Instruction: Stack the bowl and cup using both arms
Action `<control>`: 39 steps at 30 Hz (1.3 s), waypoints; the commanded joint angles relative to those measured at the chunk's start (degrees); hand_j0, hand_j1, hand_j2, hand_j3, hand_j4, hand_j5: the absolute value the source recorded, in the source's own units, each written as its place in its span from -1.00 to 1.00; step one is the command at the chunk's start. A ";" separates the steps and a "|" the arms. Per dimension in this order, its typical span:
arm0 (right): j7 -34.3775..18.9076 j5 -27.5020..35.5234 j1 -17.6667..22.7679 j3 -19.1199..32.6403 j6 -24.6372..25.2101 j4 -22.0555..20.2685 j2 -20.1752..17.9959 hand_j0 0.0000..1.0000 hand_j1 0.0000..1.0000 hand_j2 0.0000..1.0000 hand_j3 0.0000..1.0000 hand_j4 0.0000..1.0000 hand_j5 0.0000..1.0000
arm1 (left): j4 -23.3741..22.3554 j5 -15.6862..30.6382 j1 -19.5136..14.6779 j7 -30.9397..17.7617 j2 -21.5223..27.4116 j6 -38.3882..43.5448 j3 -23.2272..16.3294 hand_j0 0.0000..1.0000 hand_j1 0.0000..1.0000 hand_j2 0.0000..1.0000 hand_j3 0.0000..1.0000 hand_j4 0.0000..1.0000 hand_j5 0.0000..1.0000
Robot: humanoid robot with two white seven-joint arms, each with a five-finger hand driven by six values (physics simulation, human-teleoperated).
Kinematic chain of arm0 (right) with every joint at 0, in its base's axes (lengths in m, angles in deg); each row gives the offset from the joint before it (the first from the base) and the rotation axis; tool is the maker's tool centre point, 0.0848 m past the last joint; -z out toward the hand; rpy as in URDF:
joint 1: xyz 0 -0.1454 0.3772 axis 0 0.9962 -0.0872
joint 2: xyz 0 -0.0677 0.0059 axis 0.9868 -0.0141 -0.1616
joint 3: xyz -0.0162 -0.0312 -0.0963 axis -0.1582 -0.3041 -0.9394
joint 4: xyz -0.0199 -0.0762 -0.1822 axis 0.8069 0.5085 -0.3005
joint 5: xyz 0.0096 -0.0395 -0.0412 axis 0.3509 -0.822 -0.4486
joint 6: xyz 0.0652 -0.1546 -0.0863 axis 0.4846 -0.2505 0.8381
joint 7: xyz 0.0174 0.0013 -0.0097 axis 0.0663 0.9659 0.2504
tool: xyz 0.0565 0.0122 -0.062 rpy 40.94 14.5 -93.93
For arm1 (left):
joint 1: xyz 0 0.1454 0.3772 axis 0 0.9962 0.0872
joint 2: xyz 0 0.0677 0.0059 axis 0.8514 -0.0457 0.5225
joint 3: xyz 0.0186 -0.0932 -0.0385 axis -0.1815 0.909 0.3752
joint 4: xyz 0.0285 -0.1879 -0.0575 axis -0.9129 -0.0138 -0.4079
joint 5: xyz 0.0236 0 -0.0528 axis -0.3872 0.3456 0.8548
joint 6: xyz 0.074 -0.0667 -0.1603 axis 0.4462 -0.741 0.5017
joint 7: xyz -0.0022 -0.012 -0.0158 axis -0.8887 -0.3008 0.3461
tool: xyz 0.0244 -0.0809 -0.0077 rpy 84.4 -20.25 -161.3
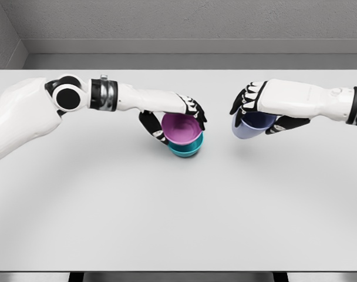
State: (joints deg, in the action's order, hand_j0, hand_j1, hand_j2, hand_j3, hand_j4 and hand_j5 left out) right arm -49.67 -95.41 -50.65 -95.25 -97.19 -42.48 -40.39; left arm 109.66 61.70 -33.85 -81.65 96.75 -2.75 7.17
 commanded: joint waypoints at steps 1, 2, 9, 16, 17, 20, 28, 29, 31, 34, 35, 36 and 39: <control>0.07 0.37 0.00 0.04 0.18 -0.02 0.34 0.09 0.09 0.09 0.09 0.09 0.09 | 0.01 0.45 0.00 0.04 -0.36 0.15 -0.08 0.47 0.47 0.47 0.47 0.47 0.47; 0.07 0.37 -0.09 -0.05 0.18 -0.02 0.34 0.09 0.09 0.09 0.09 0.09 0.09 | 0.01 0.54 0.00 0.04 -0.45 0.15 -0.52 0.47 0.47 0.47 0.47 0.47 0.47; 0.07 0.28 -1.32 -1.55 0.18 0.07 1.30 0.09 0.09 0.09 0.09 0.09 0.09 | 0.01 0.54 0.00 0.04 -0.54 0.15 -0.78 0.47 0.47 0.47 0.47 0.47 0.47; -0.02 0.28 -1.85 -1.63 0.18 0.16 2.45 0.09 0.09 0.09 0.09 0.09 0.09 | 0.01 0.54 0.00 0.04 -0.62 0.15 -0.87 0.47 0.47 0.47 0.47 0.47 0.47; 0.07 0.28 -1.85 -1.72 0.18 0.16 2.53 0.09 0.09 0.09 0.09 0.09 0.09 | 0.01 0.62 0.00 0.04 -0.62 0.15 -0.87 0.47 0.47 0.47 0.47 0.47 0.47; -0.02 0.28 -1.85 -3.13 0.18 0.07 2.53 0.09 0.09 0.09 0.09 0.09 0.09 | -1.14 0.62 0.00 0.04 -0.62 0.15 -0.87 0.47 0.47 0.47 0.47 0.47 0.47; 0.07 0.28 -2.81 -5.06 0.18 -0.02 2.53 0.10 0.10 0.10 0.10 0.10 0.10 | -1.14 0.54 0.00 0.13 -0.62 0.15 -0.96 0.48 0.48 0.48 0.48 0.48 0.48; 0.07 0.28 -3.07 -5.06 0.18 -0.02 2.53 0.10 0.10 0.10 0.10 0.10 0.10 | -1.14 0.62 0.00 0.13 -0.62 0.15 -1.22 0.49 0.49 0.49 0.49 0.49 0.49; 0.07 0.28 -3.25 -5.06 0.18 -0.02 2.45 0.10 0.10 0.10 0.10 0.10 0.10 | -1.14 0.54 0.00 0.13 -0.62 0.15 -1.22 0.57 0.57 0.57 0.57 0.57 0.57; 0.07 0.28 -3.95 -4.97 0.18 -0.02 2.53 0.10 0.10 0.10 0.10 0.10 0.10 | -1.14 0.54 0.00 0.04 -0.62 0.15 -1.31 1.00 1.00 1.00 1.00 1.00 1.00; 0.07 0.37 -3.96 -4.97 0.18 -0.02 2.53 0.10 0.10 0.10 0.10 0.10 0.10 | -1.14 0.54 0.00 0.13 -0.62 0.15 -1.31 1.00 1.00 1.00 1.00 1.00 1.00; 0.07 0.37 -4.04 -4.97 0.18 -0.02 2.53 0.10 0.10 0.10 0.10 0.10 0.10 | -1.14 0.54 0.00 0.13 -0.62 0.15 -1.31 1.00 1.00 1.00 1.00 1.00 1.00; 0.07 0.28 -4.13 -4.97 0.18 -0.02 3.24 0.10 0.10 0.10 0.10 0.10 0.10 | -1.14 0.62 0.00 0.13 -0.62 0.15 -1.22 1.00 1.00 1.00 1.00 1.00 1.00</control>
State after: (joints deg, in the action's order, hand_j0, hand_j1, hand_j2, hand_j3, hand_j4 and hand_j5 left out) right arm -49.65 -95.50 -54.78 -100.27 -97.19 -42.48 -37.41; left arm 108.52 61.87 -33.85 -81.55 96.13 -2.72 5.85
